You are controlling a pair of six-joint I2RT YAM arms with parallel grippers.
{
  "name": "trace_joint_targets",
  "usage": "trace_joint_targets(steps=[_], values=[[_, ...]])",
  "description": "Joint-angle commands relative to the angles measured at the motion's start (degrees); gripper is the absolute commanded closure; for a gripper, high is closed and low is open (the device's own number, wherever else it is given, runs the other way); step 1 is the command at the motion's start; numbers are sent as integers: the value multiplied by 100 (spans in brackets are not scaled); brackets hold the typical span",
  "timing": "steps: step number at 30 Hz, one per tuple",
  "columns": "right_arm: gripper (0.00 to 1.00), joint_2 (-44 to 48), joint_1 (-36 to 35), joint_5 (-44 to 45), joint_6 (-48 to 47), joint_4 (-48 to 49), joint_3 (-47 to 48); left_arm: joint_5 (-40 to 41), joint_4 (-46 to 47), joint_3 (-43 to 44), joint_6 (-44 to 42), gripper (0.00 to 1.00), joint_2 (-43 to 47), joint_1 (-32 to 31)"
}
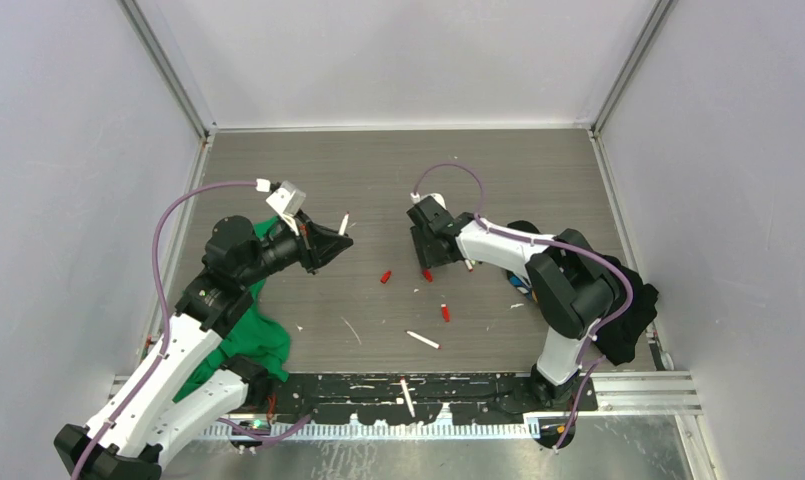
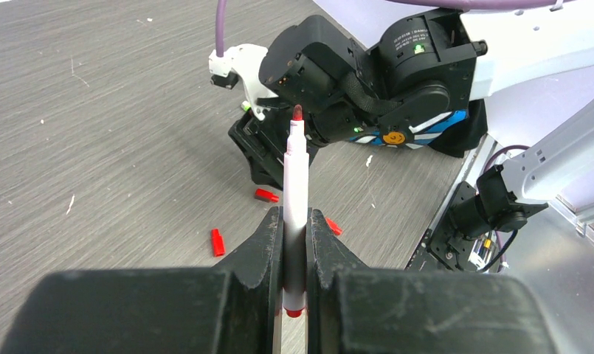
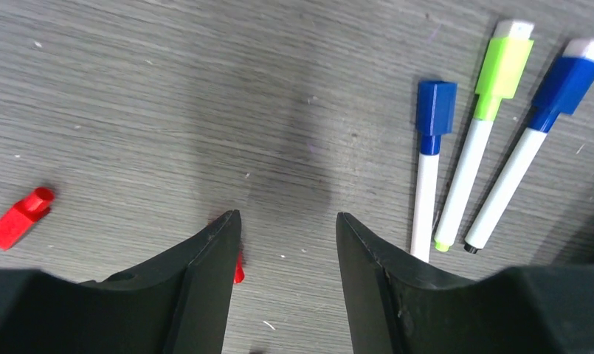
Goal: Insert the pens into the pen caps
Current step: Adjust the pen cap at the center of the board, then insert the pen cap onto the pen.
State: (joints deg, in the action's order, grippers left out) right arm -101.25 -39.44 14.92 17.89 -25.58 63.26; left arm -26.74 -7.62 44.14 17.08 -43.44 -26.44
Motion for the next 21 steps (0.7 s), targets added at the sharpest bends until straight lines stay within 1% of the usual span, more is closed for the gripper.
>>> trace_joint_targets(steps=[1, 4, 7, 14, 21], values=[[45, 469, -114, -159, -384, 35, 342, 35, 129, 237, -82, 100, 141, 37], [46, 588, -181, -693, -767, 34, 340, 35, 129, 235, -82, 100, 135, 36], [50, 418, -186, -938, -928, -154, 418, 29, 129, 235, -82, 100, 125, 32], [55, 152, -184, -1104, -1076, -166, 427, 37, 140, 229, -91, 100, 101, 29], [59, -161, -216, -1197, -1193, -250, 639, 23, 138, 235, -82, 100, 99, 35]])
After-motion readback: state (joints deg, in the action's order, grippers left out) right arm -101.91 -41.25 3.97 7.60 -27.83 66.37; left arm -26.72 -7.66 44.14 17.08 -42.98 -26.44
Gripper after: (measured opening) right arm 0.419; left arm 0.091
